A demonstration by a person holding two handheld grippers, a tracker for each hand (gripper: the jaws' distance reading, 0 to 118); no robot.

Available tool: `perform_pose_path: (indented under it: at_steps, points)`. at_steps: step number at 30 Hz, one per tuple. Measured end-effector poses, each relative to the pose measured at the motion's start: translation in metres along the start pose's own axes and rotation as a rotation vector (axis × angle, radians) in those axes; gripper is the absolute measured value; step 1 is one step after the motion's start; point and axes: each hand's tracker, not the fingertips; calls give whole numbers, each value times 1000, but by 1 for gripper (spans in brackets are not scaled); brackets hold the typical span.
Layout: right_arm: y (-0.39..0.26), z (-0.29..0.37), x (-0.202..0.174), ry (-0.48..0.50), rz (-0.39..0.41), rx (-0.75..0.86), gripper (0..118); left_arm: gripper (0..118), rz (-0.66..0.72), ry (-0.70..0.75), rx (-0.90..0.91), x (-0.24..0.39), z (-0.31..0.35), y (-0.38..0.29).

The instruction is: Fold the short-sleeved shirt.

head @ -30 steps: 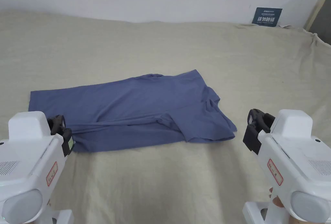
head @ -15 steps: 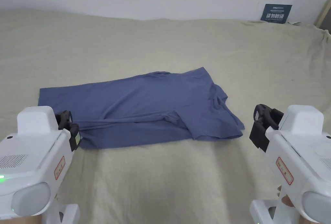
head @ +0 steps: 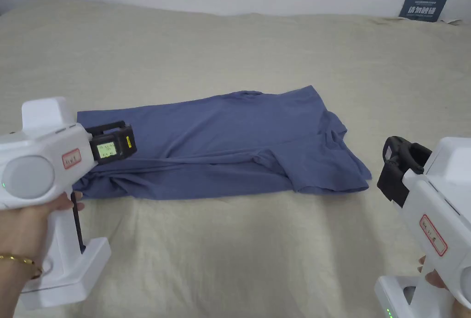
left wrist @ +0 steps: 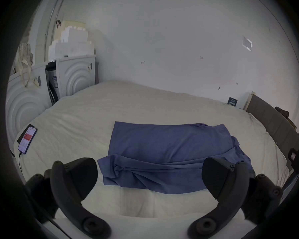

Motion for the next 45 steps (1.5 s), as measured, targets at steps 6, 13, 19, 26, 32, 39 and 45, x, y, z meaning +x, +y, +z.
perform_pose_path:
  at_steps: [6, 13, 19, 26, 32, 39, 45]
  points:
    - [-2, -7, -2, 1, -2, -16, 0, 118, 37, 38, -276, -24, -44, 21]
    - [-8, -15, -7, -3, 5, -50, 0, 118, -1, 133, -531, -55, -99, 6]
    - [-10, -20, -11, -13, 14, -74, 0, 98, 18, 180, -615, -73, -128, -12]
    - [-11, -24, -11, -26, 24, -88, 0, 46, 49, 157, -653, -75, -142, -23]
    - [-14, -24, -10, -33, 29, -104, 0, 3, -6, 134, -648, -61, -143, -23]
    - [1, -34, -6, -37, 61, -140, 0, 0, -46, 119, -503, -61, -110, -9]
    - [29, -90, 11, 44, 17, -298, 0, 0, -20, 89, -391, -59, -84, -4]
